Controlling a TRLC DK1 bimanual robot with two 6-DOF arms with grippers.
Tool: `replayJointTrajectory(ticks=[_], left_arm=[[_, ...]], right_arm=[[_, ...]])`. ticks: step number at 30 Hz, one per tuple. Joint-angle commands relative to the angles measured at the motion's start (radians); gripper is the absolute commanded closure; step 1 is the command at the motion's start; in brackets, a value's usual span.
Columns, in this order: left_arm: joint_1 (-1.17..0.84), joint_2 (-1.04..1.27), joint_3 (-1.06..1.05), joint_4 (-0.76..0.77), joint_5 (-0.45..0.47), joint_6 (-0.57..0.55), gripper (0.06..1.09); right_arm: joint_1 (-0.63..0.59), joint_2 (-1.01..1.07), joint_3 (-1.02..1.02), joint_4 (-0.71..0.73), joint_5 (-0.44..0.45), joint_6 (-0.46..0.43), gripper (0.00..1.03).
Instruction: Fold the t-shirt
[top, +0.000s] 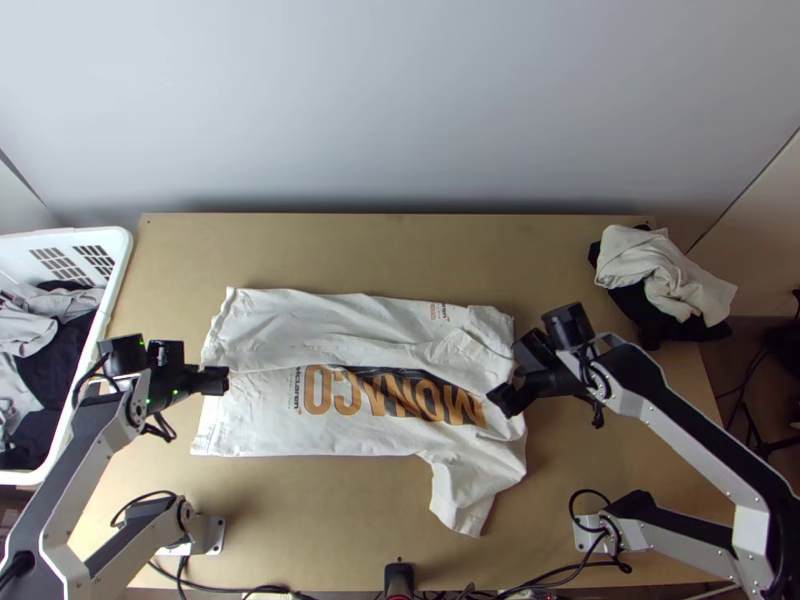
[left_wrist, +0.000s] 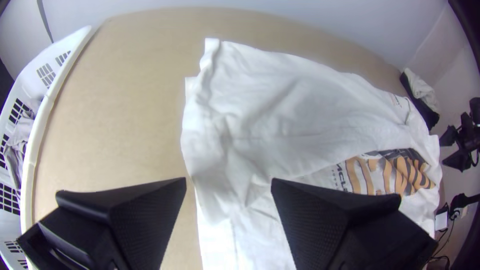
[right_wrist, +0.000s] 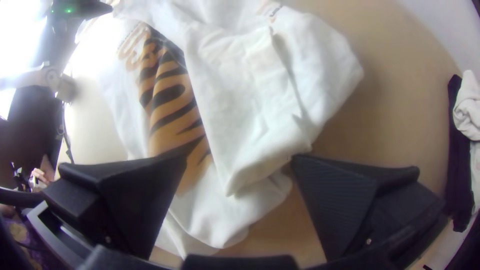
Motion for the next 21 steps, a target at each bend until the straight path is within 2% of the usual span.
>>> replayJointTrajectory(ticks=[1, 7, 10, 16, 21], left_arm=[[-0.001, -0.075, 0.065, -0.254, 0.026, 0.112, 0.16], [0.008, -0.095, 0.104, -0.497, 0.029, 0.200, 0.16], [0.013, -0.094, 0.104, -0.584, 0.003, 0.244, 0.16], [0.013, -0.086, 0.074, -0.668, -0.162, 0.301, 0.16], [0.013, -0.118, 0.015, -0.664, -0.184, 0.324, 0.17]], right_arm=[[-0.019, -0.037, 0.058, -0.057, -0.001, -0.002, 0.03], [-0.019, -0.072, 0.063, -0.097, -0.001, -0.006, 0.03], [-0.017, -0.092, 0.067, -0.117, -0.001, -0.007, 0.03], [0.019, -0.131, 0.093, -0.224, -0.002, -0.035, 0.03], [0.056, -0.141, 0.099, -0.292, -0.002, -0.041, 0.03]])
